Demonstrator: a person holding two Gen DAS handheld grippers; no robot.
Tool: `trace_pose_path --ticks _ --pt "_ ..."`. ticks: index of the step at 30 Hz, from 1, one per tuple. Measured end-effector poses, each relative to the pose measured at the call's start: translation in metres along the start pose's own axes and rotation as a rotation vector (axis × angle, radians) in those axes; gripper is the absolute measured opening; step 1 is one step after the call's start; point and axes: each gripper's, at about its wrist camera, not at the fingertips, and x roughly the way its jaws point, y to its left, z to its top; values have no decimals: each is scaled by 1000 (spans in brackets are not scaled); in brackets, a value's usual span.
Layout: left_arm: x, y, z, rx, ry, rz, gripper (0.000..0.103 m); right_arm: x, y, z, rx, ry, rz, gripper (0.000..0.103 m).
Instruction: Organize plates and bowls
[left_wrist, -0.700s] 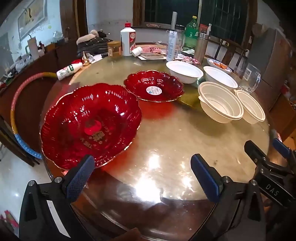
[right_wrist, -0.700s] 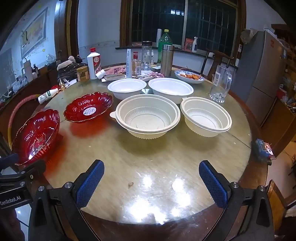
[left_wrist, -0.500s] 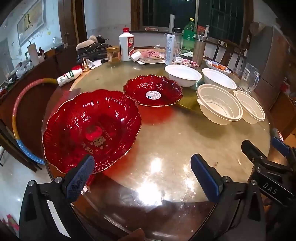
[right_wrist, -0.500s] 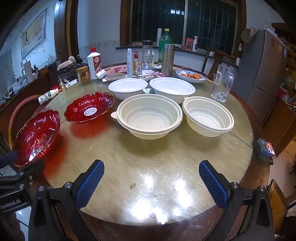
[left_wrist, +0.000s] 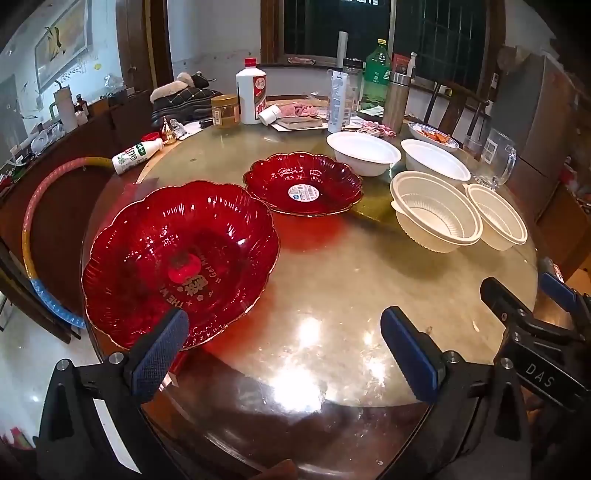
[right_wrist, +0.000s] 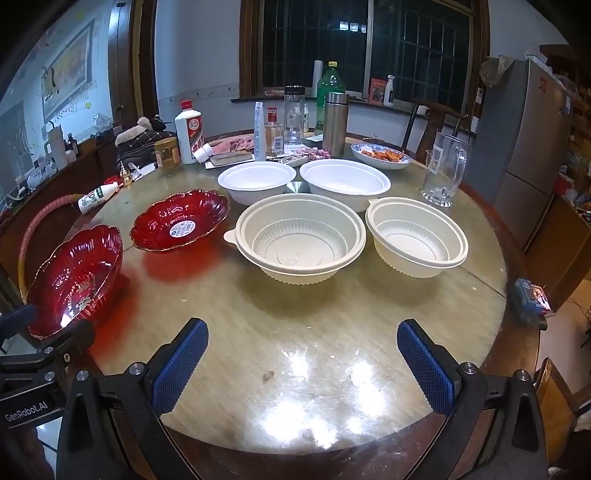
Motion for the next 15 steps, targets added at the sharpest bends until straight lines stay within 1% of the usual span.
trace_pose_path --ticks 15 --pt "-4 -4 -1 1 -3 -15 103 -2 1 0 3 -5 6 103"
